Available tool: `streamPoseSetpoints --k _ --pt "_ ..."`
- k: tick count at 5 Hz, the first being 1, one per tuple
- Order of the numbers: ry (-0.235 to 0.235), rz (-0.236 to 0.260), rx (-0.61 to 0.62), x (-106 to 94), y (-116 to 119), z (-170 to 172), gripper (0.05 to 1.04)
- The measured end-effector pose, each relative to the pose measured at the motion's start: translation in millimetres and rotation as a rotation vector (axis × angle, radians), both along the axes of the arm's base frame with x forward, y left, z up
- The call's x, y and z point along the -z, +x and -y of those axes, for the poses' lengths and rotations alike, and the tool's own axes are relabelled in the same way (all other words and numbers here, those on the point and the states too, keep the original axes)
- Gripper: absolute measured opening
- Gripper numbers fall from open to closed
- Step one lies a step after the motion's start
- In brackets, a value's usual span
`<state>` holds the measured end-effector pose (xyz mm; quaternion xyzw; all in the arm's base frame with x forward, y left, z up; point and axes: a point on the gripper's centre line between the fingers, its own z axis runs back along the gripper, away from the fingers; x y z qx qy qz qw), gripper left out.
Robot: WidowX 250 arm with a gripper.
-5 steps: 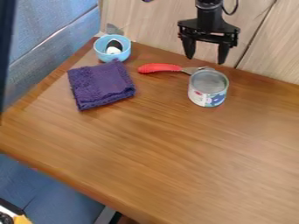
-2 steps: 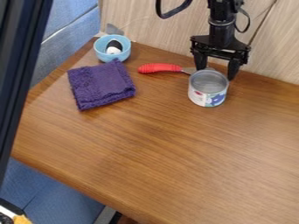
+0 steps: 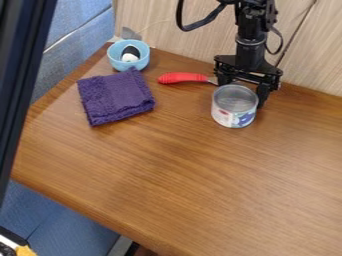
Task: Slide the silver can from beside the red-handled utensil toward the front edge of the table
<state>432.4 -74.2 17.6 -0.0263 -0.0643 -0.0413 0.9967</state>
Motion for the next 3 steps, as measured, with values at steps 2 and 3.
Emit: streamPoseSetpoints --k 2,3 --pt "0.009 -0.006 0.023 -7.0 -23 5 0.998" --pt "0.009 -0.006 0.031 -10.1 -35 6 0.998"
